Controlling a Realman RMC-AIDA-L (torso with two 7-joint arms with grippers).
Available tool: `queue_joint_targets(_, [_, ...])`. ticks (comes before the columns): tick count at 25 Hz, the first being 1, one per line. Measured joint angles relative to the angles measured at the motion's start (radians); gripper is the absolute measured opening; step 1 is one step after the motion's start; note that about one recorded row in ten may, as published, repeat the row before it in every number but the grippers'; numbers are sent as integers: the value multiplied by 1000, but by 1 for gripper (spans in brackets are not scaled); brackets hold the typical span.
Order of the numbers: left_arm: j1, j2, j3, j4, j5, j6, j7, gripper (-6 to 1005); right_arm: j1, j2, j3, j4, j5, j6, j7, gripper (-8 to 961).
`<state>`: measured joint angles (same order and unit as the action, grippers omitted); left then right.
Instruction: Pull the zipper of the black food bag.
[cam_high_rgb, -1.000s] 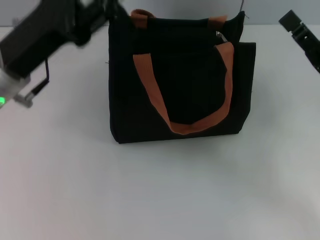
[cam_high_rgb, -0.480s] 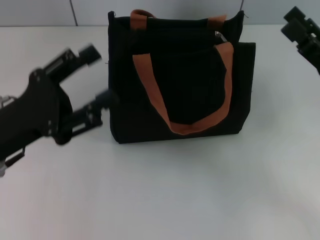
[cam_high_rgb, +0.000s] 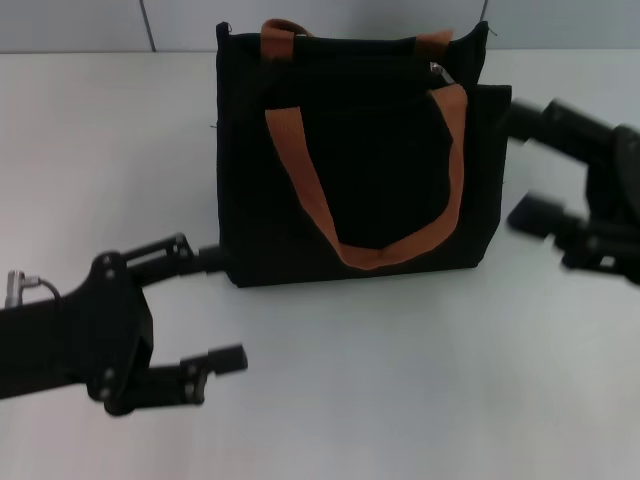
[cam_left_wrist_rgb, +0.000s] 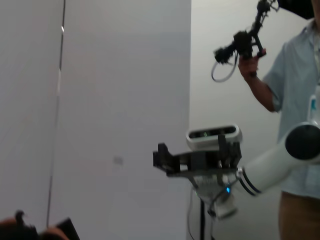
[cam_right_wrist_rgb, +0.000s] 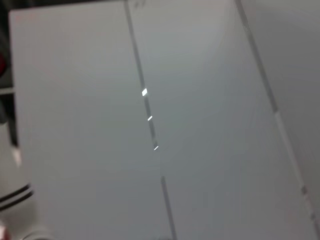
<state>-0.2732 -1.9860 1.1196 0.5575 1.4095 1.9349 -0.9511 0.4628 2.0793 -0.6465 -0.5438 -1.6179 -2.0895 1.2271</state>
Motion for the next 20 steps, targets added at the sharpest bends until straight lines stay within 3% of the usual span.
queue_joint_targets(3, [-2,11,-1,1,72,-3,-10,800,0,1,-98,-60,-42,8,0,827])
queue_joint_targets(8, [1,11,-1,0,91,-11,-9,800,11,3,-145,-118,-147,9,0,826])
queue_joint_targets(20, [38,4,-26,-11,96,-25,2,800,7,6,-220,-110,-188,109,-51,826])
